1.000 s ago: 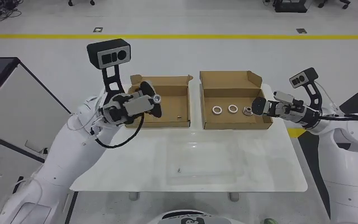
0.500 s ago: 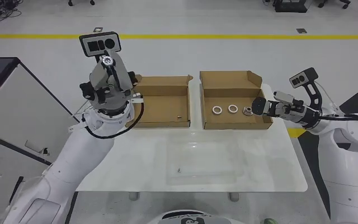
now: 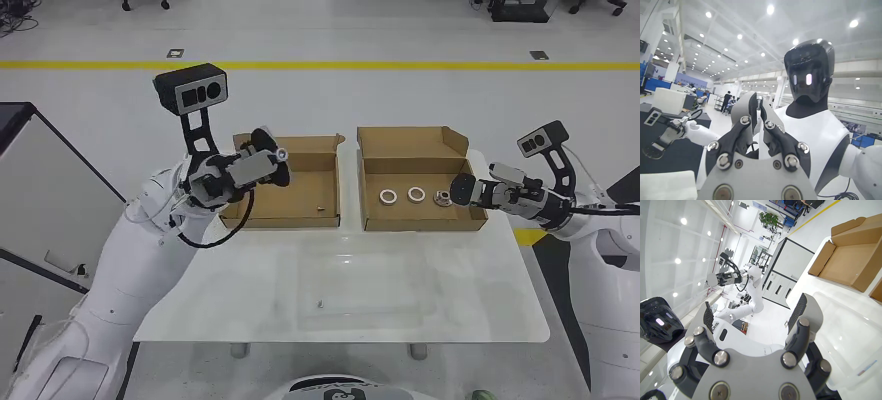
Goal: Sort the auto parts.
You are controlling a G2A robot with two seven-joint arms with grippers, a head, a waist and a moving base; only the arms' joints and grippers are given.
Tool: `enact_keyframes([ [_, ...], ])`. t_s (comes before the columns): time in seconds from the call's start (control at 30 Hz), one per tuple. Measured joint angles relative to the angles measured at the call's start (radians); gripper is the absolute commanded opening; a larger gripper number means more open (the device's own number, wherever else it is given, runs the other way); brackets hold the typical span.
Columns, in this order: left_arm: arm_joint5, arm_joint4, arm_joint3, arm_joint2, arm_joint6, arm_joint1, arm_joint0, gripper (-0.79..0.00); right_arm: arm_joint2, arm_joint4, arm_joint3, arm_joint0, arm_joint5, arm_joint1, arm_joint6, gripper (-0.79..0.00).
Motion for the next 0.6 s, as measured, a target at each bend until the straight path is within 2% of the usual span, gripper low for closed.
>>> enact_keyframes([
  [0.17,-0.008,-0.105,-0.043,0.019,0.018,-0.013,0.02,-0.785,0.0,0.0,0.0,0.0,0.0,0.0,0.0,0.0],
  [0.4,0.025,-0.347,-0.052,0.029,-0.079,-0.032,0.023,-0.785,0.0,0.0,0.0,0.0,0.0,0.0,0.0,0.0],
  [0.6,0.057,-0.261,-0.022,-0.009,-0.11,-0.039,0.029,-0.785,0.0,0.0,0.0,0.0,0.0,0.0,0.0,0.0],
])
